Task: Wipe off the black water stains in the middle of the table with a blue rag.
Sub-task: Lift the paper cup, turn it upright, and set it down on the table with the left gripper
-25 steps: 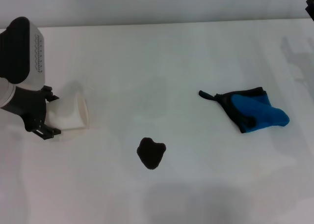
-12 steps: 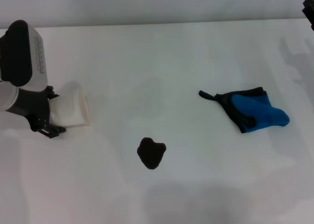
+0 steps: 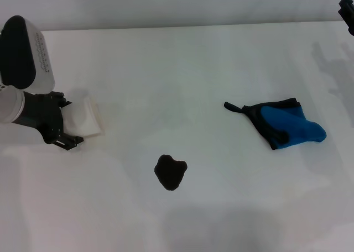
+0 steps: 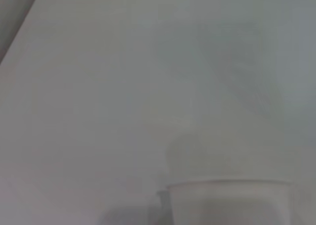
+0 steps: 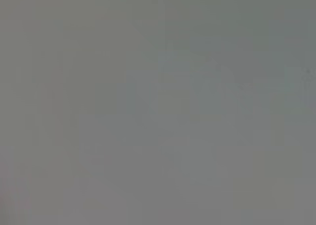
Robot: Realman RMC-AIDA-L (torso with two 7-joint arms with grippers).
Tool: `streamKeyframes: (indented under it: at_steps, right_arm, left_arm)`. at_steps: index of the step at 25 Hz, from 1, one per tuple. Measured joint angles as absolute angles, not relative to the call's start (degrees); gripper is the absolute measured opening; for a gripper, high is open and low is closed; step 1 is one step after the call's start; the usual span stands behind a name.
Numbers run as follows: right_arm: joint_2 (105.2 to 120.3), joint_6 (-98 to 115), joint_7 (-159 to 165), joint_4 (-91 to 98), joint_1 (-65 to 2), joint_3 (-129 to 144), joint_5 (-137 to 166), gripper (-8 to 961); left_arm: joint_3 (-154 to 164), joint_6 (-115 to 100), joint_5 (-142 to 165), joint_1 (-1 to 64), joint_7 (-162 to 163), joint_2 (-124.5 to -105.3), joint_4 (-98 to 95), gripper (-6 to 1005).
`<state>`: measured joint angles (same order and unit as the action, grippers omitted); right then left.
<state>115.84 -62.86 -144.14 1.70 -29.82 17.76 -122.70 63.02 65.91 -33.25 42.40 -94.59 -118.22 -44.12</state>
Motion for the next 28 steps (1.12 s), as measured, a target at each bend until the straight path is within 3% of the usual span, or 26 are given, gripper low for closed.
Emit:
streamKeyframes:
  at_steps: [17,28]
  right_arm:
    - [115.74,-63.48,-144.14,1.65,-29.22,17.93,-122.59,843]
    - [115.61,-63.46,-144.2,2.1,-29.09,18.14,-122.42,842]
  left_arm:
    - [63.02,61.1,-39.52,39.64,-92.16,-118.65,-44.35,767]
    - [63.46,56.39,-63.44,30.09,-95.74,-118.94,-51.63,764]
